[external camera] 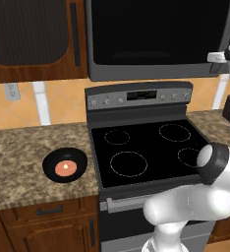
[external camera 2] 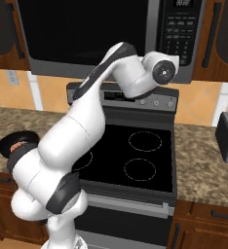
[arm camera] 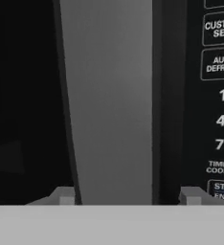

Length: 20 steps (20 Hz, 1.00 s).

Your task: Open the microwave, place the bowl with waffle inside the microwave, then close the microwave door and turn it on.

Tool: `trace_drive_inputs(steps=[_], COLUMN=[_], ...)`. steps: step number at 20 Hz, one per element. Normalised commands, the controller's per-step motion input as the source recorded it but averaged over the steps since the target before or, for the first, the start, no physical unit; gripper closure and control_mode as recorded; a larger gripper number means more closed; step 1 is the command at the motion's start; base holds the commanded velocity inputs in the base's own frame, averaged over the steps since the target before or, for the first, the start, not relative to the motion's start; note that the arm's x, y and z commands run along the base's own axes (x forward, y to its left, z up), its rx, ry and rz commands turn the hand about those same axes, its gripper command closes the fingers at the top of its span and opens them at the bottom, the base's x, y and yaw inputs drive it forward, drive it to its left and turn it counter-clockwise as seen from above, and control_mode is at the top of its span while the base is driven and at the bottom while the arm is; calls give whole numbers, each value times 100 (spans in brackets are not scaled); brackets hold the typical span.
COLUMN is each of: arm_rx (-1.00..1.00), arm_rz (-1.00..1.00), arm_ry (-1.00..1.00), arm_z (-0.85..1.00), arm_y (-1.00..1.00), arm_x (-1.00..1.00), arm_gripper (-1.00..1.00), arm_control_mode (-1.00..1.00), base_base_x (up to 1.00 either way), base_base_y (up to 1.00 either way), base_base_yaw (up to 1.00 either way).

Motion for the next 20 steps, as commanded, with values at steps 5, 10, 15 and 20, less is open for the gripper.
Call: trace_drive_inputs(steps=[5,10,15,20], arm_rx=[-10,-12,-12,-14], arm_rz=[13,18,25,25], arm_ry=[1,15,14,12], arm_z=[12,58,79,83], arm_y=[100,91,58,51], arm_x=[-77,-100,-100,-100], arm_gripper=[100,100,100,100], arm_control_mode=[-100,-100,-100,-100], base_base_x=[0,0,0,0], base_base_y=[0,0,0,0], base_base_yaw=[0,0,0,0])
